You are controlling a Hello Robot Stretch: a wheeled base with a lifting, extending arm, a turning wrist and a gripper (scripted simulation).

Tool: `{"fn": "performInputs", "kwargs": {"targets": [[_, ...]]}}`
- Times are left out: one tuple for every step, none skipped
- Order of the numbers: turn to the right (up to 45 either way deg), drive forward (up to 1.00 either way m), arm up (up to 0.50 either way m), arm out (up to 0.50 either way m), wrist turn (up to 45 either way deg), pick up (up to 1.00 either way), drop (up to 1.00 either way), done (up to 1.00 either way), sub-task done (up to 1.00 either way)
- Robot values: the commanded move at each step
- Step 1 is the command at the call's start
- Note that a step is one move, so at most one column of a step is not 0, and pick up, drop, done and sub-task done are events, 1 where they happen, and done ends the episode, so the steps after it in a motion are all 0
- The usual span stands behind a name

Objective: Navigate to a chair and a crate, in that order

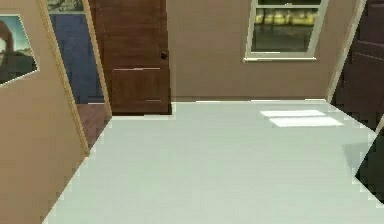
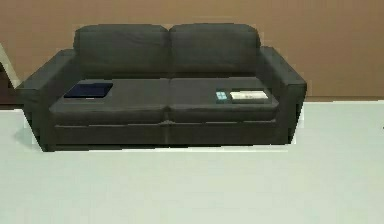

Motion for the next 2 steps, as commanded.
{"fn": "performInputs", "kwargs": {"targets": [[0.0, 0.05, 0.0, 0.0, 0.0, 0.0, 0.0, 0.0, 0.0], [0.0, 0.55, 0.0, 0.0, 0.0, 0.0, 0.0, 0.0, 0.0]]}}
